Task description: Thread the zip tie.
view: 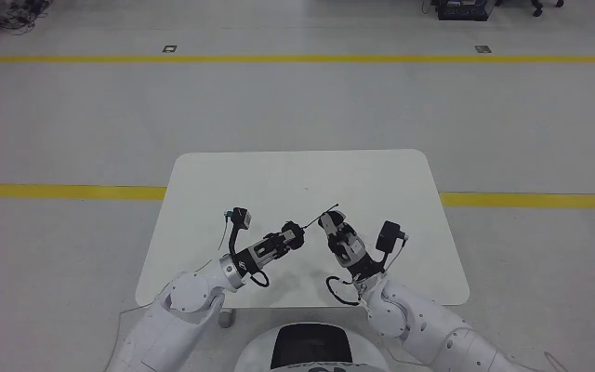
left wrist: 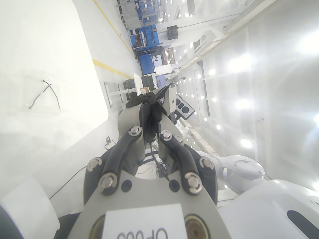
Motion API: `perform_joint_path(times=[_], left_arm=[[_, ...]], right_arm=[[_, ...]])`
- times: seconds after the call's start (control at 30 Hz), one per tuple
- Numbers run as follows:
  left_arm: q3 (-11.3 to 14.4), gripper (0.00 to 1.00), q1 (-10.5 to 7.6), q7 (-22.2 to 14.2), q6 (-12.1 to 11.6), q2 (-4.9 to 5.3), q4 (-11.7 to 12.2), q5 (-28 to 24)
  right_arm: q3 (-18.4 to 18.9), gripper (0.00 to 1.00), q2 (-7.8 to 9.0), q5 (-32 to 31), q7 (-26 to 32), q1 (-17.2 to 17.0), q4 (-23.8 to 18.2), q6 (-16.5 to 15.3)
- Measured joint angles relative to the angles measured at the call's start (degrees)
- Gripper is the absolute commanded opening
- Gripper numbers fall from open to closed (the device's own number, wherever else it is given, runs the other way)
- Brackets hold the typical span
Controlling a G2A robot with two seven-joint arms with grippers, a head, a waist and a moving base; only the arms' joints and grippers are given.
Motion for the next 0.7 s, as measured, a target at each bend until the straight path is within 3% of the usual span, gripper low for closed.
perform_joint_path(times=[0.7], left_arm=[[0.0,0.00,0.00,0.0,0.0,0.00,0.0,0.0]], right_arm=[[0.0,0.00,0.20,0.1,0.5,-0.1,-0.1,0.0]])
